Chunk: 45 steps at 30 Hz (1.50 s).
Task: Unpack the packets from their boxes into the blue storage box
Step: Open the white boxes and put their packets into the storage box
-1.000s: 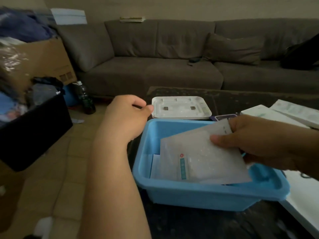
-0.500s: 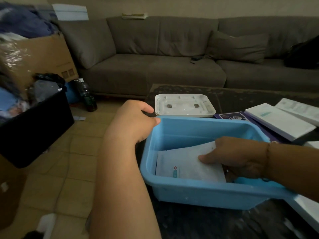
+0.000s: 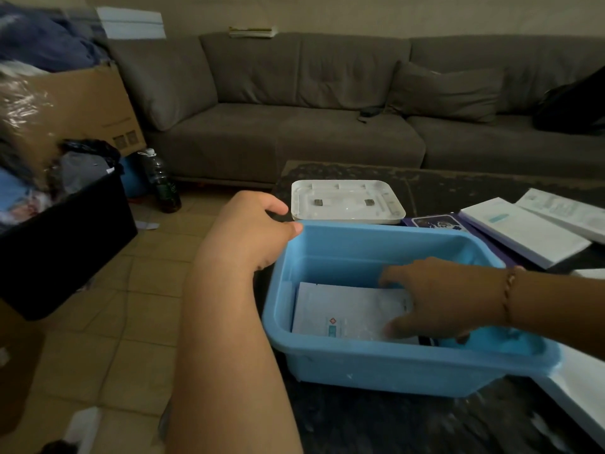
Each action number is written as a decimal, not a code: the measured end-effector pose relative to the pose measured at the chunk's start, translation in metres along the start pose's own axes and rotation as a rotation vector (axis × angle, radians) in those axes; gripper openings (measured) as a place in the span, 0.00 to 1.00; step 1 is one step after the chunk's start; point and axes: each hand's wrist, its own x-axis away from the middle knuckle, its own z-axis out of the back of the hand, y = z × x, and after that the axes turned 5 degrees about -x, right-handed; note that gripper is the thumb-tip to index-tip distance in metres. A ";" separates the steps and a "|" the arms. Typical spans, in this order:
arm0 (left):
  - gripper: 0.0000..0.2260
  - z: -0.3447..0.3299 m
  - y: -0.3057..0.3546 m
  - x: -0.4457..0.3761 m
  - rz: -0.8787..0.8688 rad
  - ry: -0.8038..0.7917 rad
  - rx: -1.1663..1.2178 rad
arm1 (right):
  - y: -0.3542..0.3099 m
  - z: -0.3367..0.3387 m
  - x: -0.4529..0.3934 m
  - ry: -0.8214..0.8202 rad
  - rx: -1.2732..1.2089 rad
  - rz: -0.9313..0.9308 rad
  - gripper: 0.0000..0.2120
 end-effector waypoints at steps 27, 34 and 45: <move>0.20 -0.001 0.016 0.005 -0.053 0.092 -0.082 | 0.005 -0.009 0.000 -0.134 0.172 0.229 0.38; 0.06 -0.029 0.100 0.057 -0.656 0.345 0.076 | 0.048 0.036 0.097 0.516 -0.272 0.286 0.27; 0.20 -0.242 0.121 0.172 -1.328 -0.467 -0.525 | 0.226 -0.126 0.204 1.090 -0.995 -0.273 0.08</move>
